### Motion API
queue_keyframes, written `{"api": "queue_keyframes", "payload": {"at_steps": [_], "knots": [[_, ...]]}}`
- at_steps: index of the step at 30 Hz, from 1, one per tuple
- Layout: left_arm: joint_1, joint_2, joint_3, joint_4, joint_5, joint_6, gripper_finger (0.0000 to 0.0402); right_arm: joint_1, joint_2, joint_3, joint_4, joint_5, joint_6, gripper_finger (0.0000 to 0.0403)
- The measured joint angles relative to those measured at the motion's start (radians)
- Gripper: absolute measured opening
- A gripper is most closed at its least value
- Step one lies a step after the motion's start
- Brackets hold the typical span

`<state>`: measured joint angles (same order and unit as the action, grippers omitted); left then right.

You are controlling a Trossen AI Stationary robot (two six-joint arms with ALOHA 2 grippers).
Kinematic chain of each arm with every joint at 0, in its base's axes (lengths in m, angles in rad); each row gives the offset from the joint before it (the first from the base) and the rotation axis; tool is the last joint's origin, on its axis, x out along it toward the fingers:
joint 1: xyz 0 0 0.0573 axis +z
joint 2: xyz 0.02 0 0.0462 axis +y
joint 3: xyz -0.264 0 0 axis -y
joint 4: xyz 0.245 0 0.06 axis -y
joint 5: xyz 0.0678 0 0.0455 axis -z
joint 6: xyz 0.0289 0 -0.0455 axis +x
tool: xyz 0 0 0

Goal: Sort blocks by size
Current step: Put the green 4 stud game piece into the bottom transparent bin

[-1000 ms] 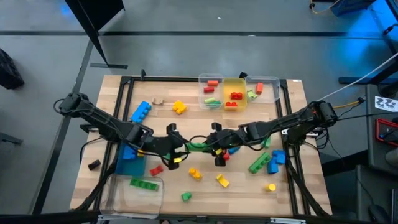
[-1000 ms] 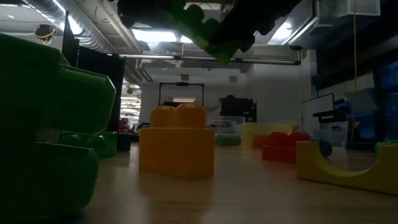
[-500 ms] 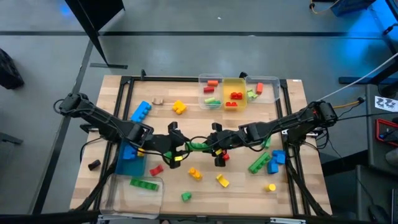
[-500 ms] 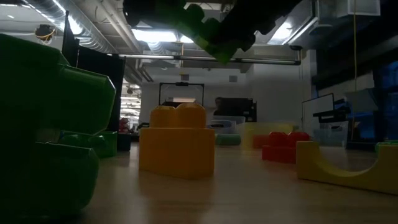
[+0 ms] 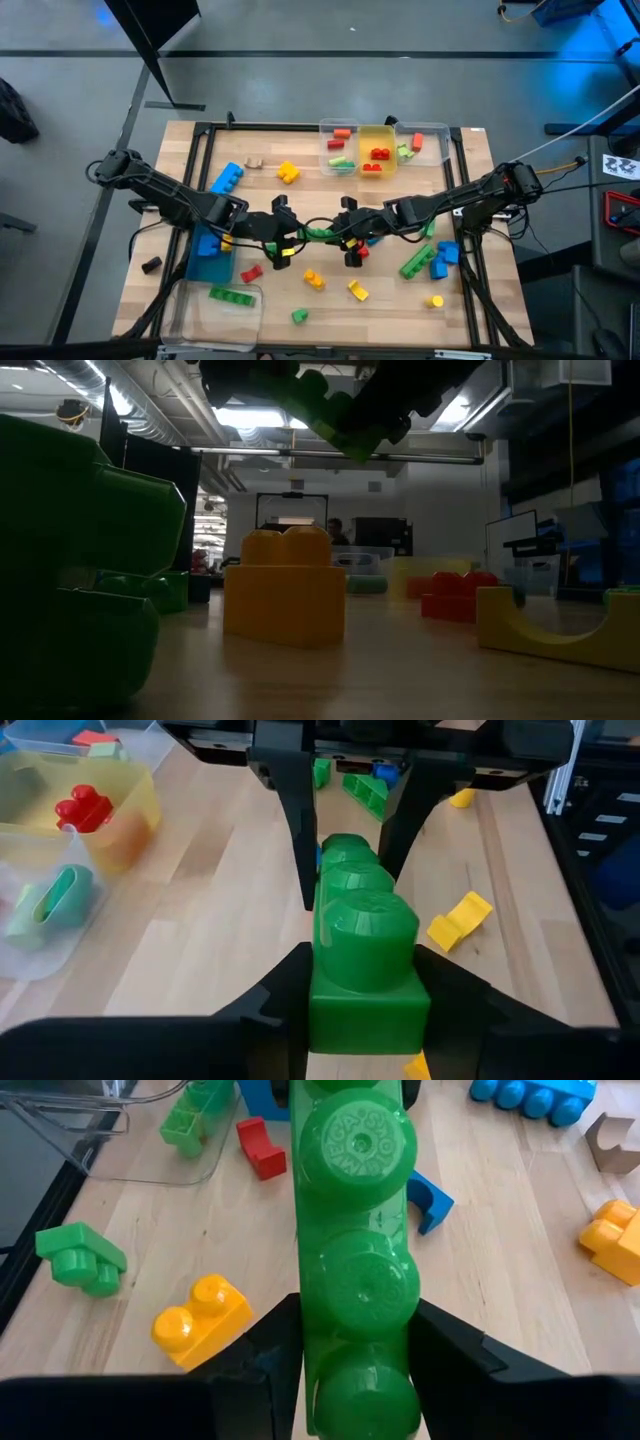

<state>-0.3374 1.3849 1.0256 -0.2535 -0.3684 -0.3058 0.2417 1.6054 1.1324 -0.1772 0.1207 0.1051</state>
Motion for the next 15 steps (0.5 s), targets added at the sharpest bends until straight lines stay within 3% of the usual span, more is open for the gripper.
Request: {"api": "queue_keyframes", "payload": {"at_steps": [6, 12, 15], "knots": [[0.000, -0.007, 0.000, -0.001, 0.004, 0.000, 0.0121, 0.000, 0.000, 0.000, 0.003, 0.003, 0.002, 0.0158], [0.000, -0.052, 0.001, -0.033, 0.045, -0.004, 0.0121, 0.000, 0.000, 0.001, 0.010, 0.008, 0.000, 0.0225], [-0.002, -0.088, 0.014, -0.153, 0.098, -0.054, 0.0121, 0.000, 0.000, 0.001, 0.000, -0.008, -0.002, 0.0257]]}}
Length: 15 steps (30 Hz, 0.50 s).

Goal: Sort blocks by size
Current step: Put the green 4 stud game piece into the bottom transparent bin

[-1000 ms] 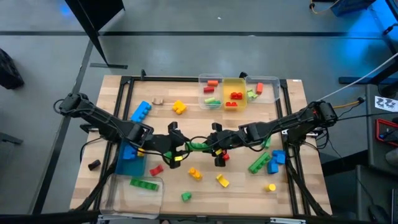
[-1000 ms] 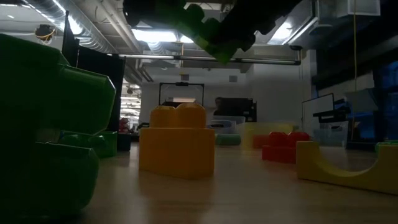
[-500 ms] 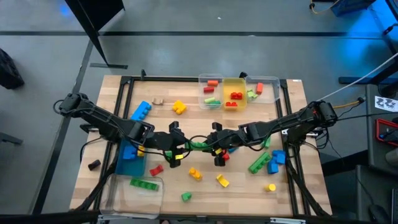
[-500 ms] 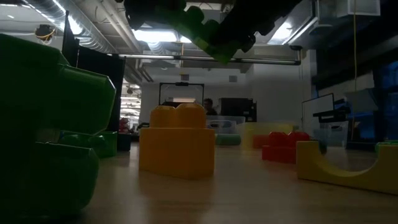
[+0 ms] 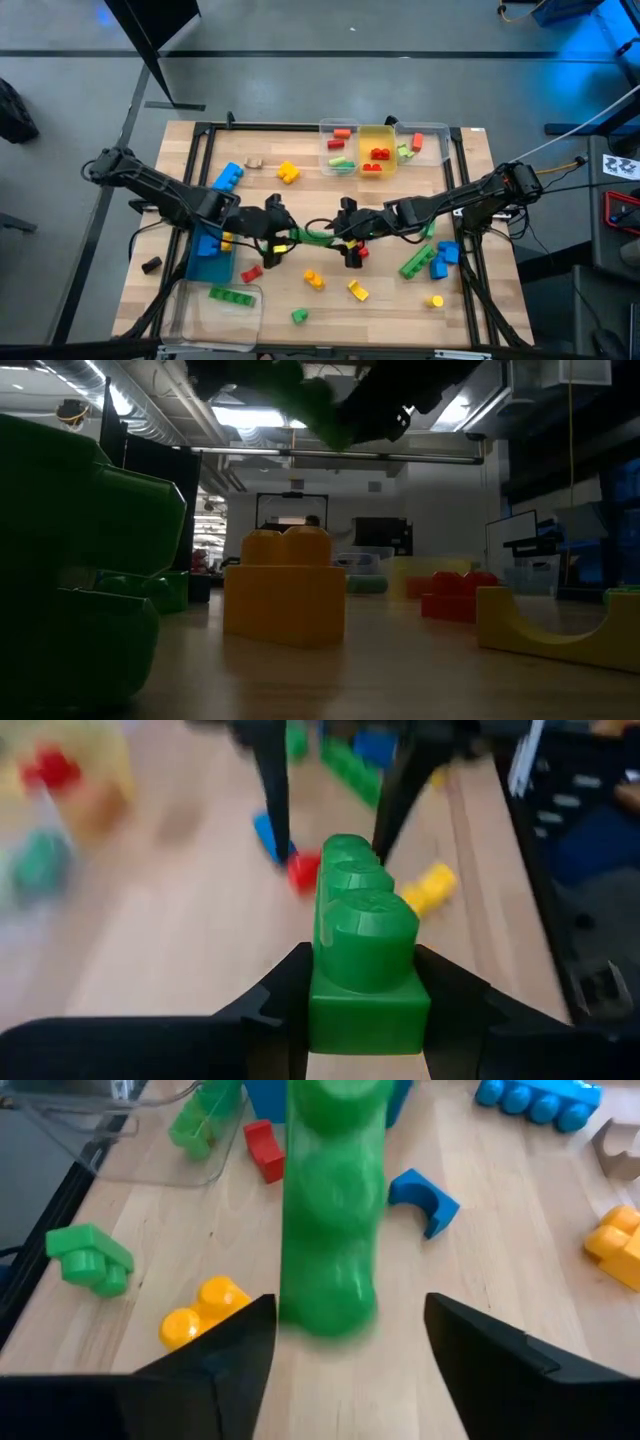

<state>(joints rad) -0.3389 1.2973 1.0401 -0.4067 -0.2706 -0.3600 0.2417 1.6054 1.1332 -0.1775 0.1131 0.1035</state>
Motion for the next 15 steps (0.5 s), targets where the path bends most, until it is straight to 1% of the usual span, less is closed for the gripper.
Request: {"api": "queue_keyframes", "payload": {"at_steps": [2, 3, 5, 8, 9, 12, 14, 15], "knots": [[0.000, -0.028, 0.012, -0.104, 0.070, -0.051, 0.0121, 0.000, 0.000, 0.000, -0.013, -0.012, -0.001, 0.0271], [0.000, -0.042, 0.017, -0.152, 0.121, -0.077, 0.0121, 0.000, 0.000, 0.000, -0.018, -0.026, -0.001, 0.0276], [-0.002, -0.070, 0.022, -0.237, 0.257, -0.135, 0.0121, 0.000, 0.000, 0.000, -0.037, -0.043, -0.001, 0.0281], [-0.004, -0.109, 0.022, -0.338, 0.494, -0.233, 0.0121, 0.000, 0.000, 0.000, -0.073, -0.045, -0.002, 0.0280], [-0.009, -0.120, 0.022, -0.364, 0.551, -0.278, 0.0121, 0.000, 0.000, 0.000, -0.079, -0.045, -0.001, 0.0279], [-0.036, -0.142, 0.022, -0.433, 0.688, -0.428, 0.0121, 0.000, 0.000, 0.000, -0.090, -0.045, -0.001, 0.0273], [-0.063, -0.150, 0.023, -0.460, 0.748, -0.509, 0.0121, 0.000, 0.000, 0.000, -0.093, -0.045, -0.001, 0.0270], [-0.080, -0.152, 0.023, -0.469, 0.759, -0.545, 0.0121, 0.000, 0.000, 0.000, -0.095, -0.045, -0.001, 0.0269]]}}
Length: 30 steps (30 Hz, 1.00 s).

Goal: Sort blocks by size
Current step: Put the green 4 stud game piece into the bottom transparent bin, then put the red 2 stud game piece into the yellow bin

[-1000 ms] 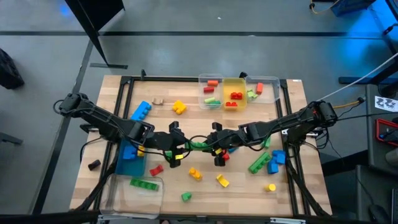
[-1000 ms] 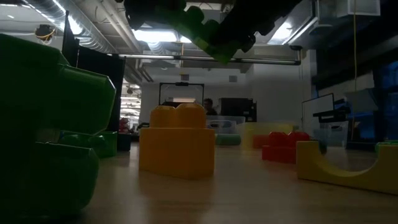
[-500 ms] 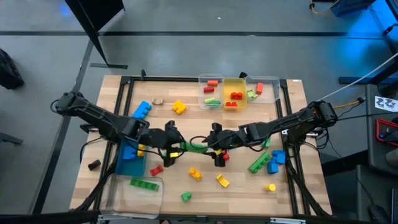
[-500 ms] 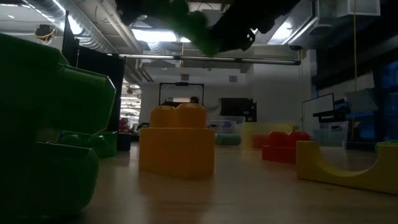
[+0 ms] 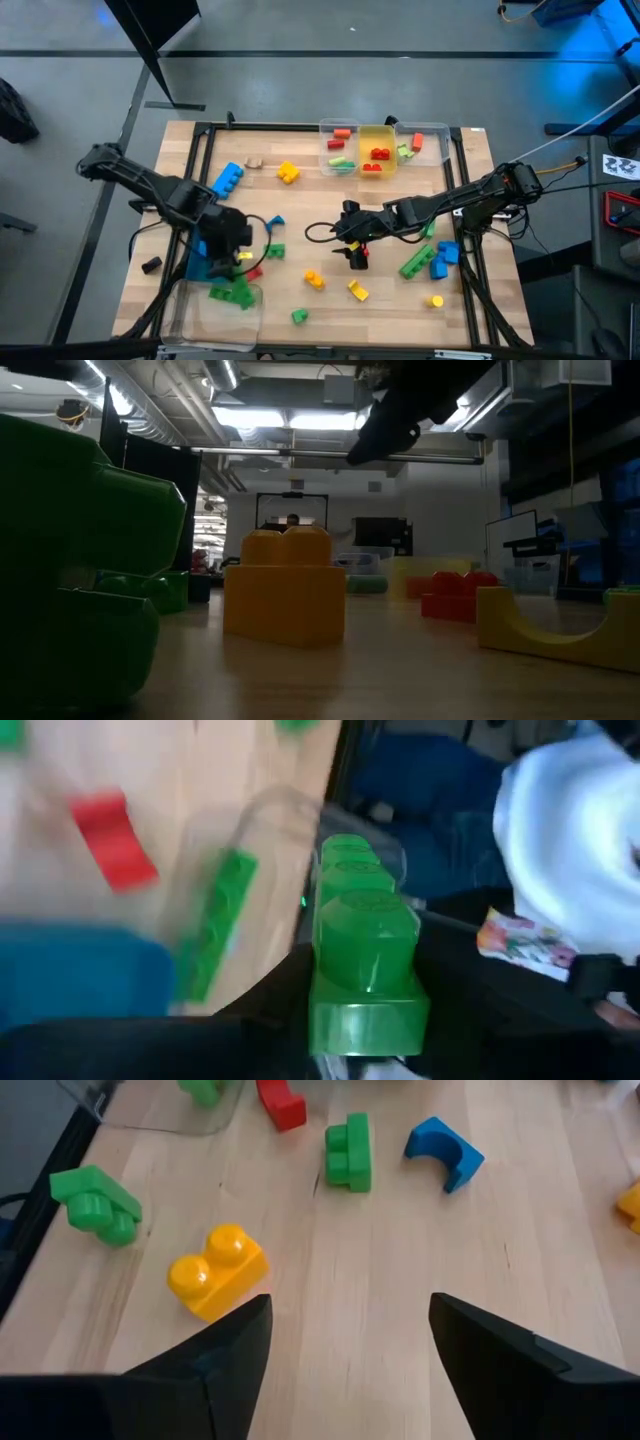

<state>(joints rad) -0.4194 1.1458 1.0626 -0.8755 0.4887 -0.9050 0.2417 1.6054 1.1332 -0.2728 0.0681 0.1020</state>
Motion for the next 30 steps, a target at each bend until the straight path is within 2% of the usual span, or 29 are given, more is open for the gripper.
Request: {"api": "queue_keyframes", "payload": {"at_steps": [5, 10, 15, 20, 25, 30], "knots": [[-0.102, 0.010, -0.031, -0.002, -0.010, -0.151, 0.0123, 0.000, 0.000, 0.000, -0.018, 0.000, 0.000, 0.0269], [-0.193, 0.042, -0.069, 0.017, -0.027, -0.287, 0.0163, 0.000, 0.000, 0.000, -0.046, 0.000, 0.000, 0.0269], [-0.225, 0.069, -0.109, 0.070, -0.037, -0.425, 0.0179, 0.000, 0.000, 0.000, -0.046, 0.000, 0.001, 0.0269], [-0.228, 0.081, -0.110, 0.074, -0.037, -0.424, 0.0182, 0.000, 0.000, 0.000, -0.065, 0.001, 0.065, 0.0269], [-0.221, 0.080, -0.110, 0.082, -0.037, -0.417, 0.0183, 0.000, 0.000, 0.000, -0.175, 0.056, 0.260, 0.0269], [-0.222, 0.075, -0.110, 0.131, -0.066, -0.321, 0.0183, 0.000, 0.000, 0.000, -0.308, 0.124, 0.460, 0.0269]]}}
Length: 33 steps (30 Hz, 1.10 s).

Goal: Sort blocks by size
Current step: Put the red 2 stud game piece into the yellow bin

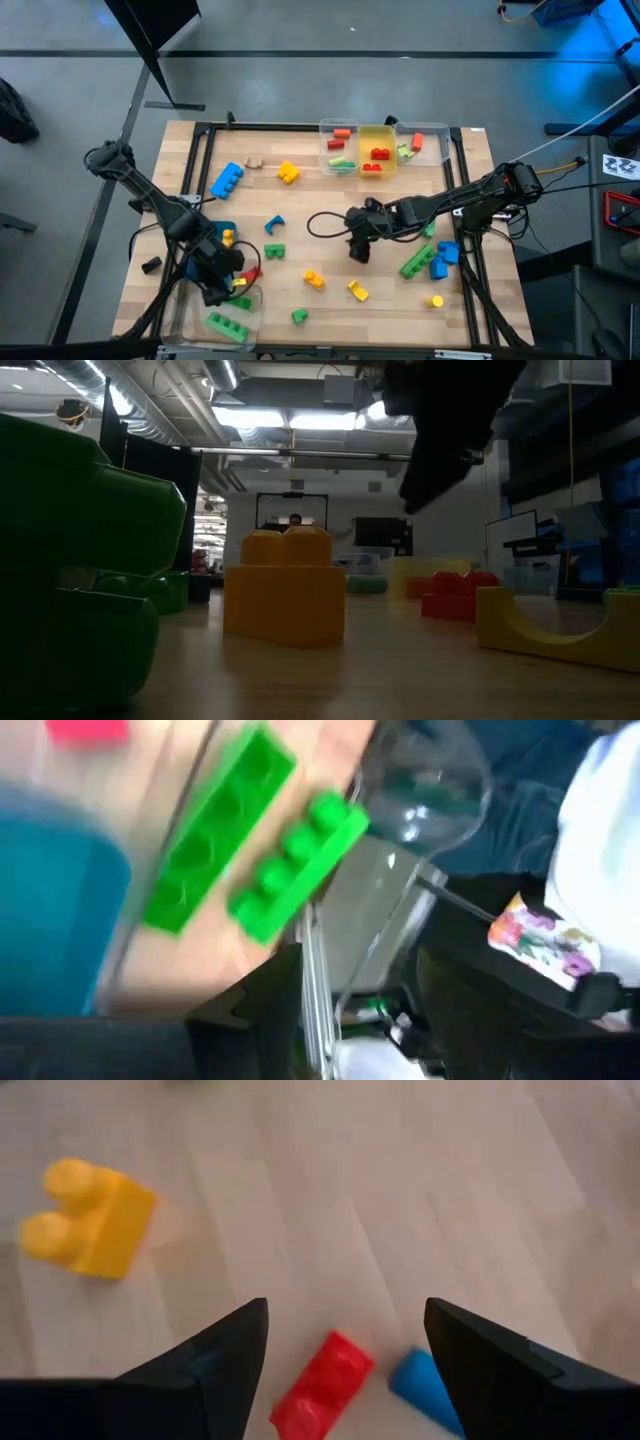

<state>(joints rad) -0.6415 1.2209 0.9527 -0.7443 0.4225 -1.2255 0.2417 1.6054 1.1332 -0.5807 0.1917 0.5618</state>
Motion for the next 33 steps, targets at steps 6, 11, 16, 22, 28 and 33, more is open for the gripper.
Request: {"api": "queue_keyframes", "payload": {"at_steps": [6, 11, 16, 22, 28, 33], "knots": [[0.002, -0.002, 0.000, 0.060, -0.154, 0.097, 0.0184, 0.011, 0.000, -0.038, -0.033, -0.009, 0.196, 0.0269], [0.002, -0.001, 0.000, 0.056, -0.214, 0.142, 0.0184, 0.029, 0.000, -0.089, -0.020, -0.035, 0.308, 0.0269], [0.002, -0.001, 0.000, 0.057, -0.256, 0.187, 0.0184, 0.050, 0.000, -0.108, -0.012, -0.014, 0.355, 0.0269], [0.003, -0.001, 0.000, 0.056, -0.303, 0.217, 0.0184, 0.062, 0.000, -0.143, 0.065, 0.016, 0.358, 0.0269], [0.003, -0.001, 0.000, 0.056, -0.306, 0.217, 0.0184, 0.062, 0.000, -0.179, 0.130, 0.020, 0.352, 0.0269], [0.003, -0.001, 0.000, 0.056, -0.312, 0.217, 0.0184, 0.062, 0.017, -0.195, 0.170, 0.034, 0.344, 0.0269]]}}
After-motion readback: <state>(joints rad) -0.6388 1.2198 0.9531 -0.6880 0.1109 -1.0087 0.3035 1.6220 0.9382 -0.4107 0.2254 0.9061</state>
